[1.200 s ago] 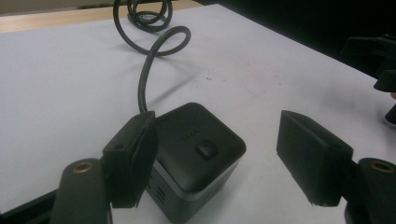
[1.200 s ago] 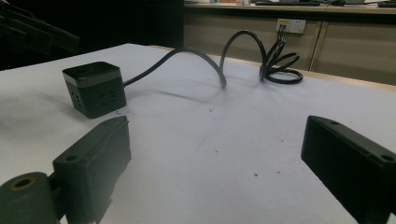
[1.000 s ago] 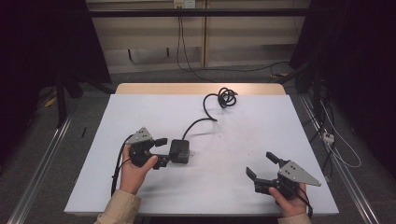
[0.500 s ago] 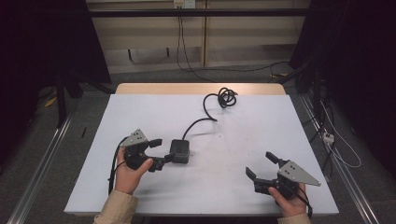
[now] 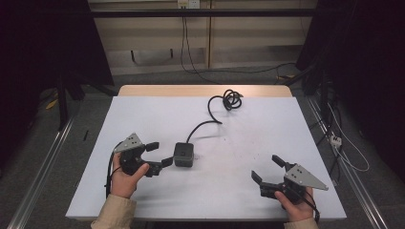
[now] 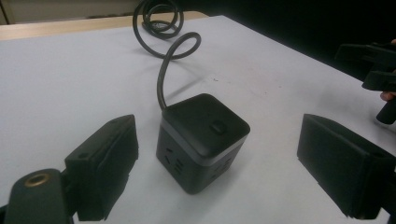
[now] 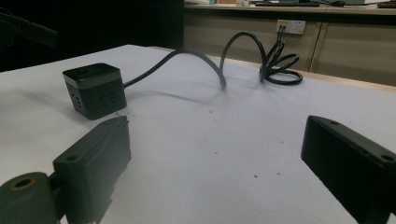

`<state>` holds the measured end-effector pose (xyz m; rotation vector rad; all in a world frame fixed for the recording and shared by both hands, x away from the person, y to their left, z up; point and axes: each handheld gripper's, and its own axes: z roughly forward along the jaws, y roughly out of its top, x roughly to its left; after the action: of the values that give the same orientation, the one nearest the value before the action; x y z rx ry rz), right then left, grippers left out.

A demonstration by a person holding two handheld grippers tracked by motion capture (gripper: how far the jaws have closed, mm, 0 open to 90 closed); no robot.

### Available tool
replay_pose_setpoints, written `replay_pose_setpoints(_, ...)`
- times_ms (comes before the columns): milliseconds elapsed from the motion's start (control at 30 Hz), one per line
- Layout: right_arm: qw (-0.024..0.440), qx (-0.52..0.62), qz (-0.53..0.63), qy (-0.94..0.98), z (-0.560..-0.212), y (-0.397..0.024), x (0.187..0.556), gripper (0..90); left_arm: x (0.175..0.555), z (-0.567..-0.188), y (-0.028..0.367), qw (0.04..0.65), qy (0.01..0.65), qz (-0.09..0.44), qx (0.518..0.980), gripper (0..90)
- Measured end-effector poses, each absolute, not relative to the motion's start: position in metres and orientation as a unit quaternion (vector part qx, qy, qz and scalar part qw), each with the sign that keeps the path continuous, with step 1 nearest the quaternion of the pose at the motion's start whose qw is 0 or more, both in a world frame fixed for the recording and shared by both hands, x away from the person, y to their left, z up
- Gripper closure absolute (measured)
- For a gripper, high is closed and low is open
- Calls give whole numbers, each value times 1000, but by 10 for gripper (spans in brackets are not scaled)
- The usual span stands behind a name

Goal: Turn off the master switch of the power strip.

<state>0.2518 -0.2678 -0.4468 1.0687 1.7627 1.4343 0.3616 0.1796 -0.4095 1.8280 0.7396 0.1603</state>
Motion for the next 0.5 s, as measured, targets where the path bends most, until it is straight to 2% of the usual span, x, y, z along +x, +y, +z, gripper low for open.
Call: replay_pose_setpoints(500, 311, 405, 544, 666, -447, -268, 252, 76, 360, -411, 192, 552, 318, 74, 767, 110)
